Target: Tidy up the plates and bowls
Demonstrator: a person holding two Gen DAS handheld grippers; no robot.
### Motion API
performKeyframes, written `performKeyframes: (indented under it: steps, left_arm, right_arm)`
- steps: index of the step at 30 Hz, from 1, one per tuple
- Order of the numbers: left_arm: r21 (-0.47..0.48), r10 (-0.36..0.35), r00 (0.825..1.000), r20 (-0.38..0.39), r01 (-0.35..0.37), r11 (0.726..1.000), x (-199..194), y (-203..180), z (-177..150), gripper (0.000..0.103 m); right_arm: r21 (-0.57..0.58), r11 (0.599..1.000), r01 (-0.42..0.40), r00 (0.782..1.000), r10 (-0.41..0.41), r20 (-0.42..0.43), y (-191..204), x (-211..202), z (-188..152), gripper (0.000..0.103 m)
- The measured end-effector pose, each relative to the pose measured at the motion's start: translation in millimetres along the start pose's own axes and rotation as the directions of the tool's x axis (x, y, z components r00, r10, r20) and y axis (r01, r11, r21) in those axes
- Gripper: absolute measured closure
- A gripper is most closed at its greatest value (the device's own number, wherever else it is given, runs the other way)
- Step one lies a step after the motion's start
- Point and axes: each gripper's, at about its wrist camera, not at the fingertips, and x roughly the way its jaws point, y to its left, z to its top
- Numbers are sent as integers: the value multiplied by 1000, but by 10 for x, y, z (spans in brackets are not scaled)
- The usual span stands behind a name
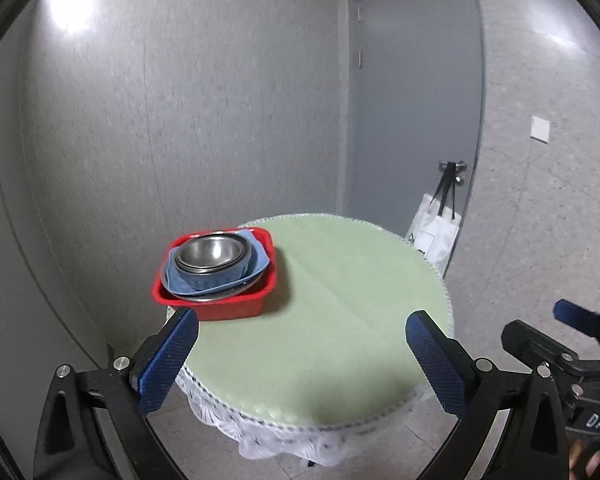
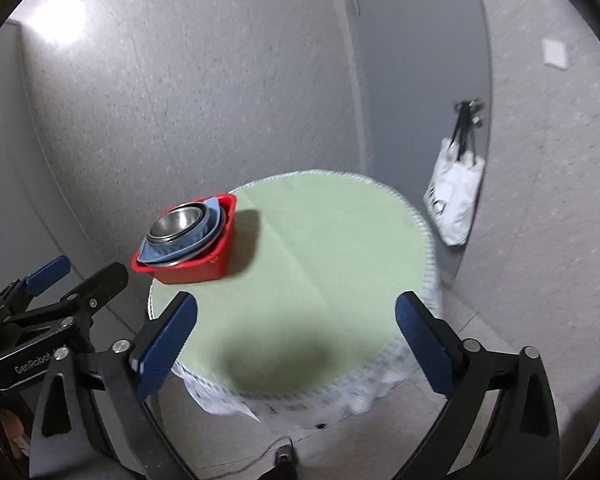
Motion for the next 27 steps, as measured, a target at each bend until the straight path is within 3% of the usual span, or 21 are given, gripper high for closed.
performKeyframes:
  steps: [5,11,17,27]
  left_arm:
    - [10,-31,999,17,31,999,-682,-359,-313,1]
    - [8,-47,996,71,47,999,-1423,-479,-551,1]
    - [18,-48,989,139,46,999,-1863,-427,-721,1]
    - [31,-71,981,180,66,997,-2236,-165,-1033,1]
  right_arm:
    - [-2,1000,4,1000,-4,31,-178,-609,-245,0]
    - [-2,1000,13,997,-12,73,-264,-1202,-448,0]
    - [-15,999,32,992,-30,125,-201,-1577,-559,0]
    - [-6,998,60,981,-58,184,33,-2000,-717,0]
